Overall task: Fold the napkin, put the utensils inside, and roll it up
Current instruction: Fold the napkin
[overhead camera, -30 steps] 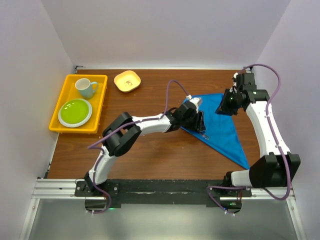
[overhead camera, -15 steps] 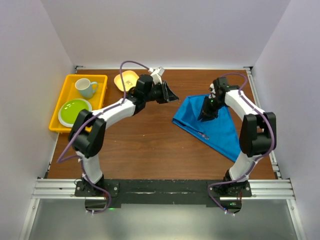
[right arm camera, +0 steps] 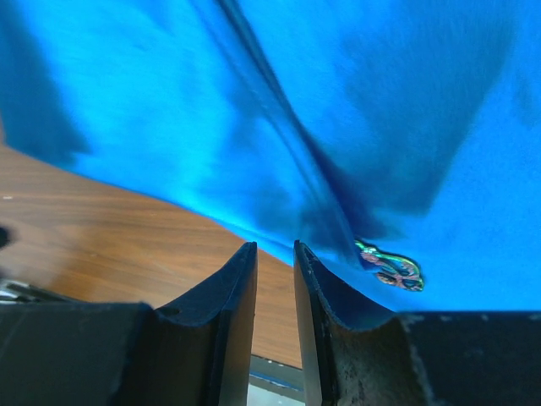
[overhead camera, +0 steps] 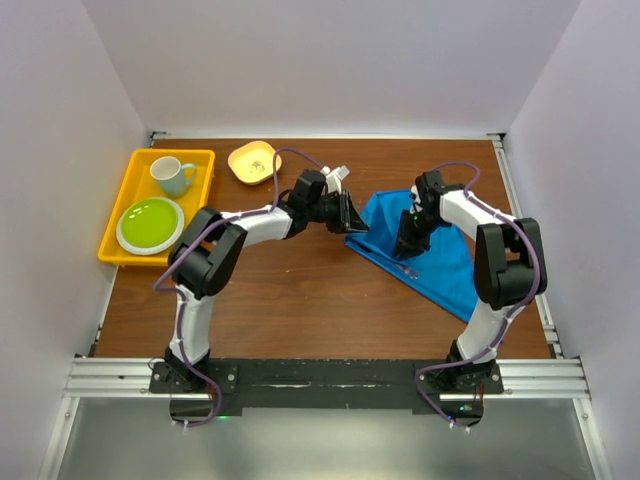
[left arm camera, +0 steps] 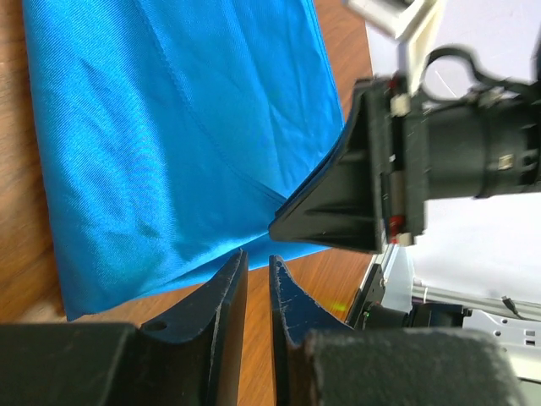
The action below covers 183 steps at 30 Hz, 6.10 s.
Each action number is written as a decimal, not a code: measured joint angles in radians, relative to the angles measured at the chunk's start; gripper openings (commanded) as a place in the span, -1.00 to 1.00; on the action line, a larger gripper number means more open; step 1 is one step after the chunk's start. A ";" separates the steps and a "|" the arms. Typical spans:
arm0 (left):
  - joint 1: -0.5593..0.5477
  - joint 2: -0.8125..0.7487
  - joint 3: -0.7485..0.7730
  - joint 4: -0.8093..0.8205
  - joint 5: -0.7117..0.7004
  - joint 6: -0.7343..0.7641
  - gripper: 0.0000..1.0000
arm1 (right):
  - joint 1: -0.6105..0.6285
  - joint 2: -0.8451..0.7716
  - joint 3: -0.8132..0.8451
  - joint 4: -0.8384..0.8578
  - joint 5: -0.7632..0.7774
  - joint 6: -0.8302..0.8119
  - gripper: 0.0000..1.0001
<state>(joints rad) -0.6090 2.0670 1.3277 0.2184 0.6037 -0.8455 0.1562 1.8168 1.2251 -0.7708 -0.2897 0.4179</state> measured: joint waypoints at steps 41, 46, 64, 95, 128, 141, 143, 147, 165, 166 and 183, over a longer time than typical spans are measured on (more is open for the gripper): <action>-0.029 0.121 0.105 -0.223 -0.019 0.172 -0.63 | 0.000 -0.054 -0.166 0.051 0.037 0.048 -0.44; -0.034 0.121 0.153 -0.282 -0.034 0.200 -0.62 | 0.000 -0.075 -0.164 0.042 0.038 0.053 -0.23; -0.042 -0.063 0.164 -0.362 -0.035 0.204 -0.60 | -0.040 -0.024 -0.058 -0.019 0.107 -0.035 -0.18; -0.016 -0.036 0.066 -0.261 0.098 0.154 -0.58 | -0.040 -0.101 -0.126 -0.016 0.017 -0.035 -0.72; -0.117 -0.011 0.286 -0.483 -0.005 0.218 -0.32 | -0.049 -0.222 -0.103 -0.108 0.228 0.090 0.57; 0.020 -0.409 0.033 -0.512 -0.002 0.314 -0.32 | -0.297 -0.151 -0.079 -0.070 0.295 0.050 -1.00; 0.046 -0.419 -0.008 -0.542 -0.005 0.325 -0.33 | -0.285 -0.147 -0.089 -0.041 0.286 0.050 -1.00; 0.062 -0.458 -0.077 -0.583 -0.006 0.345 -0.33 | -0.225 -0.133 -0.089 0.021 0.269 0.056 -1.00; 0.121 -0.500 -0.135 -0.602 0.032 0.393 -0.35 | -0.039 0.044 -0.012 0.113 0.271 0.131 -1.00; 0.125 -0.500 -0.138 -0.602 0.036 0.393 -0.35 | -0.029 0.053 0.000 0.113 0.270 0.135 -1.00; 0.149 -0.505 -0.148 -0.600 0.050 0.393 -0.34 | 0.104 0.097 0.219 -0.034 0.273 0.233 0.10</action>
<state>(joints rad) -0.4599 1.5623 1.1801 -0.3817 0.6540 -0.4522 0.2604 1.9137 1.4445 -0.8047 -0.0166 0.6506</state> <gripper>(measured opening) 0.328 0.443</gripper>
